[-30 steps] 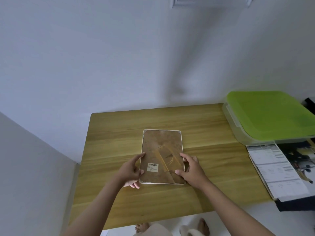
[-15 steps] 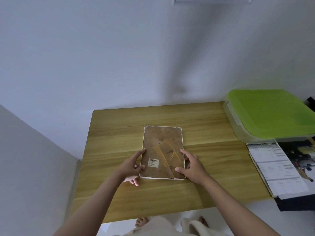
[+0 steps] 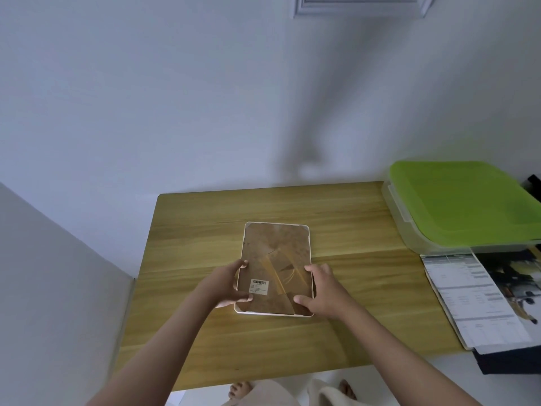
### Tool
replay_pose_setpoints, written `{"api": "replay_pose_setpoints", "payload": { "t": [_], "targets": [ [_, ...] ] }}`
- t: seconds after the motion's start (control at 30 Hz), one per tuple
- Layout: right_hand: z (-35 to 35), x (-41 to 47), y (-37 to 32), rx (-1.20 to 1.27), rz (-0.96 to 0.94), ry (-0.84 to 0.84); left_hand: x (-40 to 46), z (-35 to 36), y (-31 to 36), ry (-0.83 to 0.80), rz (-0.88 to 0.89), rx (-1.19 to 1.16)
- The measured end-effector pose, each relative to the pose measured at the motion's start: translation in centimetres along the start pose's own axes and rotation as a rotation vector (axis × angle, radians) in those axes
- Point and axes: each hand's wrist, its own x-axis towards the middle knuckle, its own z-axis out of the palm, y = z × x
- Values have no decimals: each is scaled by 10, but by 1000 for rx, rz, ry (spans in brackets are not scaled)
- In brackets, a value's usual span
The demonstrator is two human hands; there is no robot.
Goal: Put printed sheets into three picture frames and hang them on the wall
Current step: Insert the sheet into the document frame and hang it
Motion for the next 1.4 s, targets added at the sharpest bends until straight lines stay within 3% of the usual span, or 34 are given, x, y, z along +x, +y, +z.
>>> {"api": "replay_pose_setpoints", "payload": {
  "t": [0.17,0.33,0.47,0.57,0.67,0.77,0.9,1.07,1.27,1.4],
  "targets": [
    [-23,41,-21,-64,41,60,17,-15,6,54,64,3],
    [-29,65,-22,-84,113,30,29,-18,7,-38,25,-3],
    [-25,67,-22,-80,139,45,34,-12,7,-24,-34,-41],
    [-18,65,-26,-35,218,96,29,-2,5,40,-72,-252],
    [-12,54,-27,227,236,163,15,2,6,66,-124,-690],
    [-15,43,-27,486,191,248,-1,0,14,110,-122,-899],
    [-35,27,-33,568,95,358,-21,-17,34,79,-66,-1053],
    [-63,19,-42,410,5,442,-36,-51,59,81,90,-1015],
    [-92,5,-77,107,-294,638,-50,-78,98,267,262,-1038],
    [-105,-10,-102,193,-406,515,-58,-84,122,343,298,-1066]
  ]
}}
